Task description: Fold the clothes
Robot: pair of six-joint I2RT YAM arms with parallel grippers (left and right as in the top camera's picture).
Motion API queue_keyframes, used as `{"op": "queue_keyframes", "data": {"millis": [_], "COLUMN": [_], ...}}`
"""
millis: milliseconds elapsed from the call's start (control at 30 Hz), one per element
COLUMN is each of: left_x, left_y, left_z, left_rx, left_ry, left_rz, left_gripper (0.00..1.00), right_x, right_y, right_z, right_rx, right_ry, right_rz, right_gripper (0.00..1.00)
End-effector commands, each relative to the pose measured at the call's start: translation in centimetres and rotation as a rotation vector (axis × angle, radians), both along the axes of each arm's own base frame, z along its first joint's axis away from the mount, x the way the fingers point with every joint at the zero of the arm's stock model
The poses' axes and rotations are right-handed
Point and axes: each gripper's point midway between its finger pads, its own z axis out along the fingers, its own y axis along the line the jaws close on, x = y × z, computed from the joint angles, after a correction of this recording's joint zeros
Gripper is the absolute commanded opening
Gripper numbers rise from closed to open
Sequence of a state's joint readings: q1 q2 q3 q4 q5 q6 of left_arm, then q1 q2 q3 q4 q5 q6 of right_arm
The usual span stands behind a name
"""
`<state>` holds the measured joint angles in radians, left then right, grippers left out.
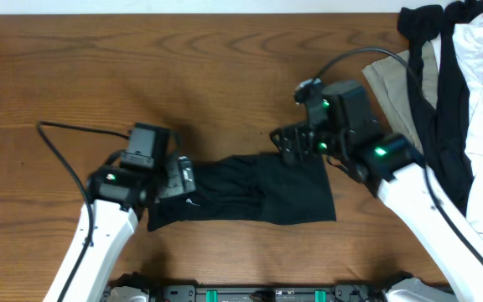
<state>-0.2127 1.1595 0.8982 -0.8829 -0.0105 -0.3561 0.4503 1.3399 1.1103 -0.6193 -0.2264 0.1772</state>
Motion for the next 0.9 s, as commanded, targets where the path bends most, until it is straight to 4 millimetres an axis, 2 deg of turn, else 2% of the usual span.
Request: {"op": "queue_keyframes", "data": {"millis": [0,100,233,367,667,767,833,867], "left_x": [0.5,0.6,0.6,0.2,-1.5,-1.9,-1.9,-1.9], "left_y": [1.7,1.2,1.6,-0.9,-1.1,-1.3,-1.3,-1.4], "left_z": [-1.2,-2.7,-5.4,-7.7,-11.9,-12.7,-12.8,-12.8], "left_rx": [-0.009,-0.095,-0.102,-0.236,-0.254,-0.265,-0.271,-0.276], "left_ry": [0.053,0.118,0.224,0.317,0.503,0.539,0.544,0.542], "left_rz": [-0.001,-0.033,-0.012,-0.107,-0.081,-0.078,-0.078,-0.08], "left_gripper": [0.98,0.98,0.98,0.98,0.99,0.89,0.75,0.65], "right_x": [-0.3,-0.9,-1.2,-1.1,-1.1,-1.1,-1.1,-1.1], "right_y": [-2.3,-3.4,-3.6,-3.6,-3.7,-3.7,-3.7,-3.7], "right_z": [-1.0,-2.1,-2.9,-3.1,-3.4,-3.4,-3.4,-3.4], "right_rx": [-0.087,-0.131,-0.144,-0.149,-0.157,-0.158,-0.157,-0.157], "right_ry": [0.027,0.076,0.102,0.108,0.112,0.113,0.115,0.116], "right_rz": [-0.053,-0.075,-0.075,-0.076,-0.081,-0.082,-0.084,-0.083], "right_gripper": [0.93,0.93,0.93,0.93,0.93,0.93,0.93,0.93]}}
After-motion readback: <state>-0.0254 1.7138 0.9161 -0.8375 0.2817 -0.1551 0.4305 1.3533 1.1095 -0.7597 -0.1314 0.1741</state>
